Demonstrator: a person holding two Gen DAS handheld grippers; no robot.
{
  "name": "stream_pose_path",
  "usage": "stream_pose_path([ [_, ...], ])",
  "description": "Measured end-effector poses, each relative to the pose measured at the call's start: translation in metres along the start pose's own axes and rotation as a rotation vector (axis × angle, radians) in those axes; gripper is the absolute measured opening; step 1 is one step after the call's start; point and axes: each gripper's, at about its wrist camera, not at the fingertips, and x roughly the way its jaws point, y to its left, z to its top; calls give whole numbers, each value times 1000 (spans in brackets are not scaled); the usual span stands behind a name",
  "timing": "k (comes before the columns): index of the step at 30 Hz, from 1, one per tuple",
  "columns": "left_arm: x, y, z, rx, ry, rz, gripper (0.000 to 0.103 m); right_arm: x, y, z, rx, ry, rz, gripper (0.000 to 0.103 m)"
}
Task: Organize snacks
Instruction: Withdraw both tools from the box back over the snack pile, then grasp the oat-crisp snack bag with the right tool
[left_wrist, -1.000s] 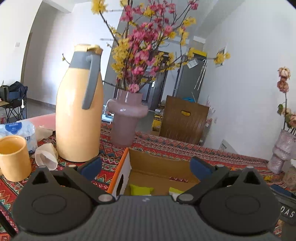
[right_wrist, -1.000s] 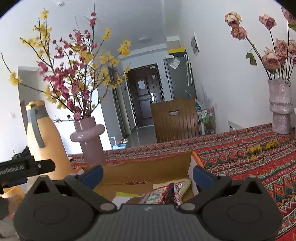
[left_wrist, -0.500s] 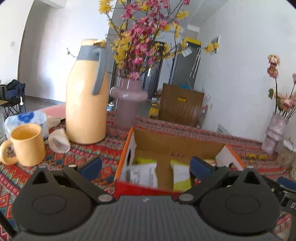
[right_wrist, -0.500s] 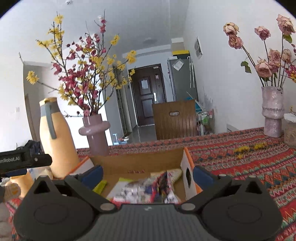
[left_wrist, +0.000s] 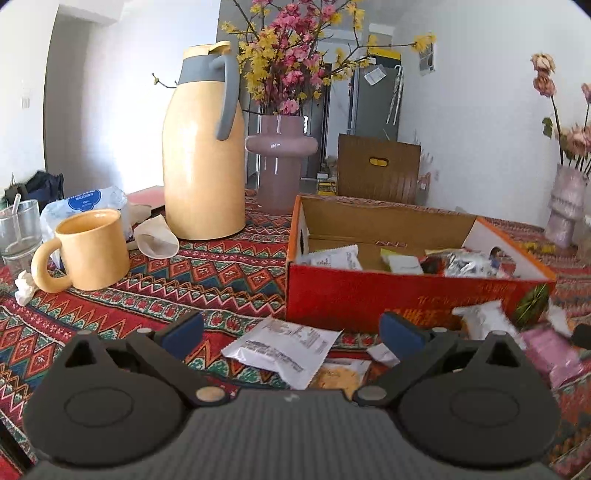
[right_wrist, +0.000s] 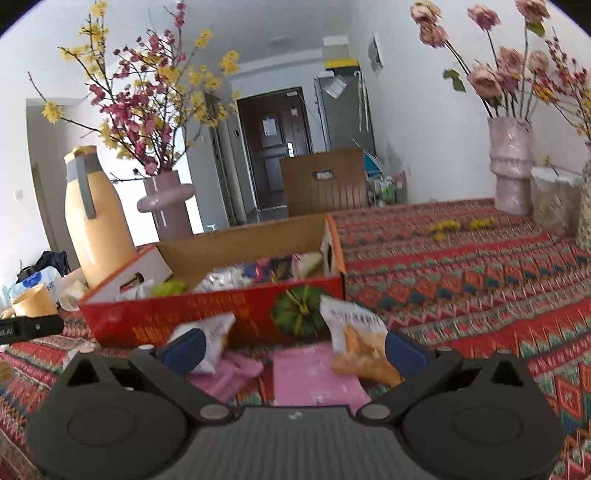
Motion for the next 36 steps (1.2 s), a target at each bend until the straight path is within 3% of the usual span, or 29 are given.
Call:
stream_pose_path([
  [12, 5, 0, -13, 8, -19, -30, 103, -7, -8, -22, 41, 16, 24, 103],
  [25, 4, 10, -12, -47, -8, -80, 103, -10, -5, -22, 5, 62, -36, 103],
  [36, 5, 14, -12, -72, 0, -91, 103, 20, -17, 10, -22, 81, -93, 103],
])
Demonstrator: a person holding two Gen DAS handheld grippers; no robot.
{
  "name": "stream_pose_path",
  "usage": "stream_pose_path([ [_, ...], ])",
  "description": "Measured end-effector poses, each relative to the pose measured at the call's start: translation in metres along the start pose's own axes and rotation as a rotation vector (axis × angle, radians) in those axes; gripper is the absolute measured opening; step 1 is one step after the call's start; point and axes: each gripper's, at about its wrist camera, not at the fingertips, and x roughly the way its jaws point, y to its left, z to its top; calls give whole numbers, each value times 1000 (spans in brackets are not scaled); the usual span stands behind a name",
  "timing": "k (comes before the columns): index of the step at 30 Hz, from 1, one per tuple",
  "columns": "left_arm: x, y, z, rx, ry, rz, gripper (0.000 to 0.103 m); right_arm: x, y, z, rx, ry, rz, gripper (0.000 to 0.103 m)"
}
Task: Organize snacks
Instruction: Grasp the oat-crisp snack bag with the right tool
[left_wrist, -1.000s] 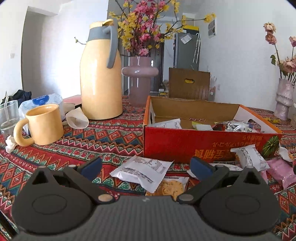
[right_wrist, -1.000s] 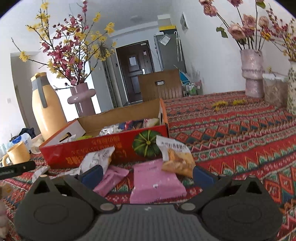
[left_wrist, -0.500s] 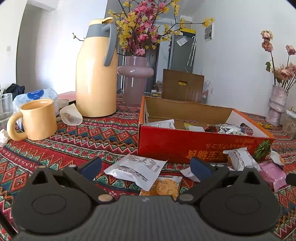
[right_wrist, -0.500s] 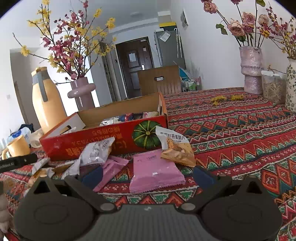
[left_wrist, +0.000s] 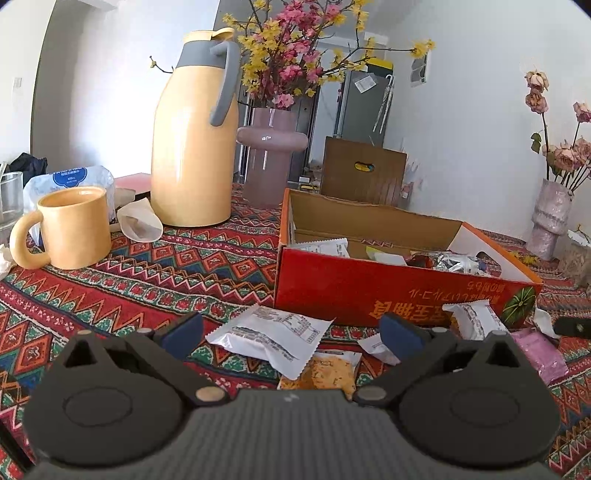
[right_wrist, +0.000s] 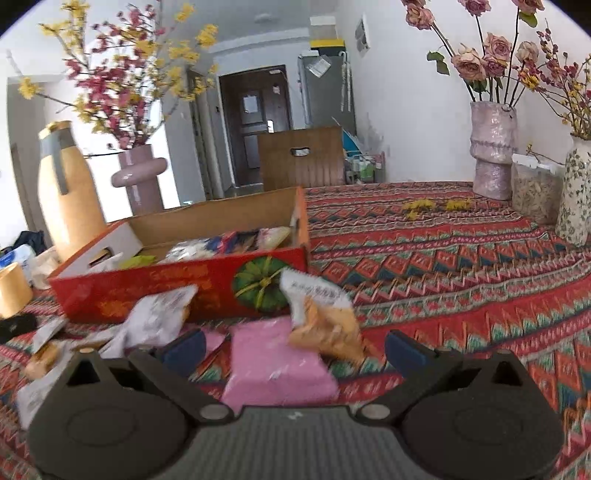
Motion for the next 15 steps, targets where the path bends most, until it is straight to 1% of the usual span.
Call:
stream_pose_path([
  [3, 1, 2, 1, -9, 8, -5, 103, 23, -12, 13, 19, 42, 2, 103],
  [5, 2, 2, 1, -13, 13, -7, 103, 35, -20, 18, 42, 68, 2, 100],
  [6, 3, 3, 1, -15, 15, -10, 103, 41, -25, 19, 60, 83, 12, 96],
  [7, 3, 3, 1, -16, 17, -11, 103, 46, -30, 20, 85, 100, 29, 89],
  [8, 3, 3, 1, -18, 19, -13, 103, 50, -34, 20, 108, 116, 48, 78],
  [9, 4, 4, 1, -19, 21, -16, 103, 53, -37, 19, 127, 131, 67, 71],
  [10, 3, 4, 1, -21, 22, -17, 103, 54, -40, 18, 144, 143, 90, 53],
  [11, 4, 4, 2, -23, 24, -17, 103, 54, -42, 17, 155, 148, 109, 48],
  [15, 4, 4, 1, -25, 24, -19, 103, 42, -41, 15, 152, 95, 128, 47],
])
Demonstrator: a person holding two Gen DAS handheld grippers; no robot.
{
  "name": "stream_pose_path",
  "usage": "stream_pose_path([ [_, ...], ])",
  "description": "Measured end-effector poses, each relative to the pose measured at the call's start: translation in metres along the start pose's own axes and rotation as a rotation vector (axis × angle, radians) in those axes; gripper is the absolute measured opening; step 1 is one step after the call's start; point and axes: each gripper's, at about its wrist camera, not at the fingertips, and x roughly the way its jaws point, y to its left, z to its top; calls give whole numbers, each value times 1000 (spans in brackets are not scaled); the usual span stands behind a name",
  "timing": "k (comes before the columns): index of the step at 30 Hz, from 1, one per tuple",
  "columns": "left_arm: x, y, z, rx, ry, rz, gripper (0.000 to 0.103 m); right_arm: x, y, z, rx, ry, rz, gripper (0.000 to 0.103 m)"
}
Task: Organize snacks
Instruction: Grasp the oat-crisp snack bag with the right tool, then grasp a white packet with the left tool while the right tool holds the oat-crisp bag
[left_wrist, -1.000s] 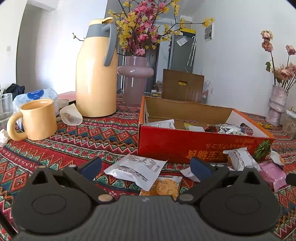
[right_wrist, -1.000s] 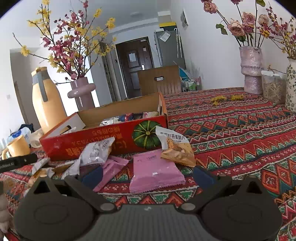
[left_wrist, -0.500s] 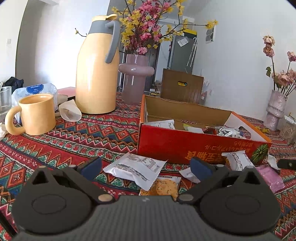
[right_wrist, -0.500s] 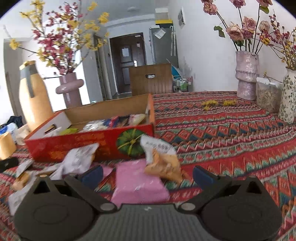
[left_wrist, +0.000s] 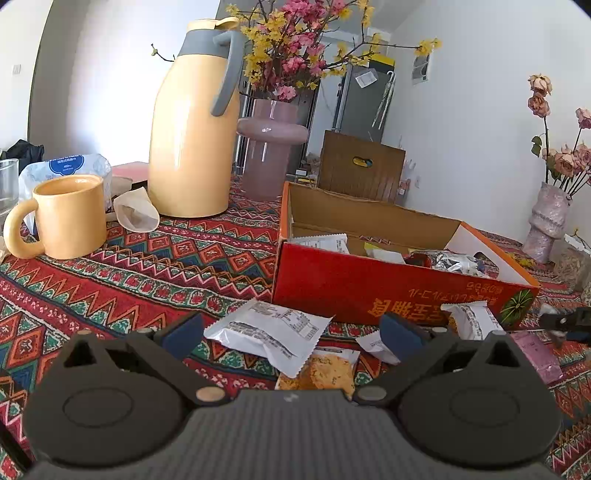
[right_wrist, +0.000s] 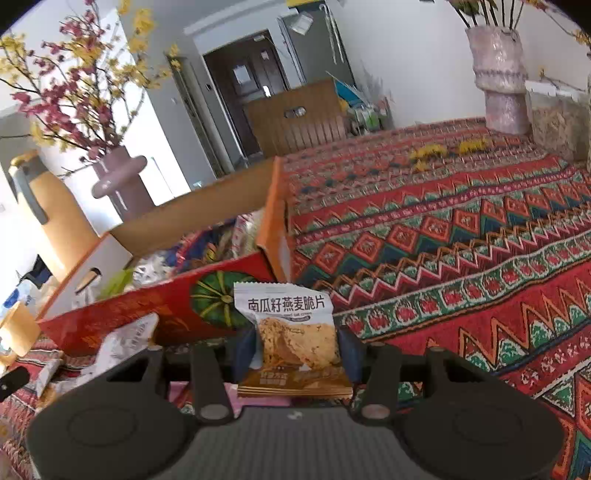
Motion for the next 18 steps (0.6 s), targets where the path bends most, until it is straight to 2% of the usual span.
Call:
stream_pose_path([
  [4, 0, 0, 0, -1, 1, -1, 103, -26, 10, -8, -32, -102, -22, 46],
  [8, 0, 0, 0, -2, 5, 10, 103, -50, 30, -29, -97, -174, -46, 46],
  [14, -7, 0, 5, 28, 29, 15, 103, -57, 52, -49, -159, -192, -43, 46],
  [18, -10, 2, 10, 69, 47, 31, 103, -49, 54, -54, -167, -185, -52, 46],
])
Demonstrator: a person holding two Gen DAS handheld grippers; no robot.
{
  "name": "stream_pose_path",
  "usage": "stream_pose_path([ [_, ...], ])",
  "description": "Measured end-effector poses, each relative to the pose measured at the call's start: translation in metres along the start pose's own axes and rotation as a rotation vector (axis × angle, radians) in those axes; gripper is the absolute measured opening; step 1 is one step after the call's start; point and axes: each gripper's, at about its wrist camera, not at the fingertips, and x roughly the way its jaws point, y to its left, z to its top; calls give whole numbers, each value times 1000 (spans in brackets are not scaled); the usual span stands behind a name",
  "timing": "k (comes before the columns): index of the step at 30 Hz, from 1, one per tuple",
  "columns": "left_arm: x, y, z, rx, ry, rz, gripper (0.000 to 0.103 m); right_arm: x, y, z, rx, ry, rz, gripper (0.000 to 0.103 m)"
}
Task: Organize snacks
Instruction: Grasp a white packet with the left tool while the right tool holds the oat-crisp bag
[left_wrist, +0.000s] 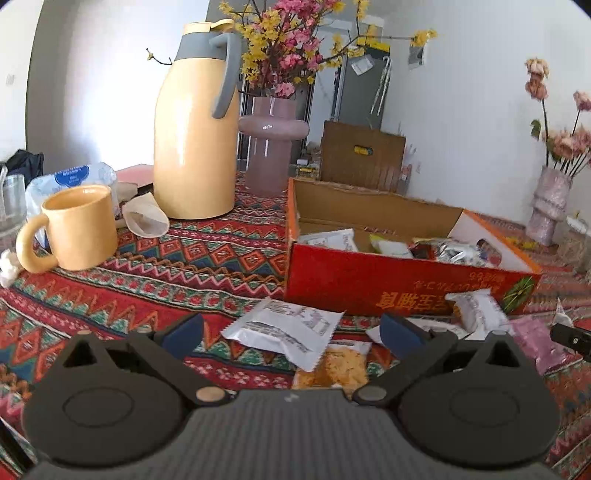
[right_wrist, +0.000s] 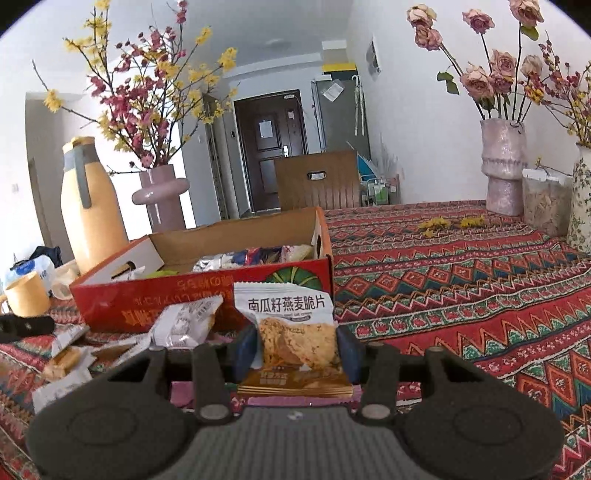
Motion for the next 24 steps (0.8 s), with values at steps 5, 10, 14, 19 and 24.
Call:
stream_pose_path([
  [5, 17, 0, 8, 43, 64, 35, 103, 2, -5, -4, 22, 1, 8, 46],
  [10, 49, 0, 15, 68, 162, 42, 103, 2, -6, -5, 28, -3, 22, 46],
  [14, 73, 1, 15, 83, 216, 73, 103, 1, -7, -5, 33, -7, 32, 46],
  [19, 83, 9, 13, 40, 255, 37, 91, 1, -8, -5, 35, -7, 35, 46],
  [24, 77, 6, 13, 53, 232, 11, 66, 1, -8, -6, 35, -7, 35, 46],
])
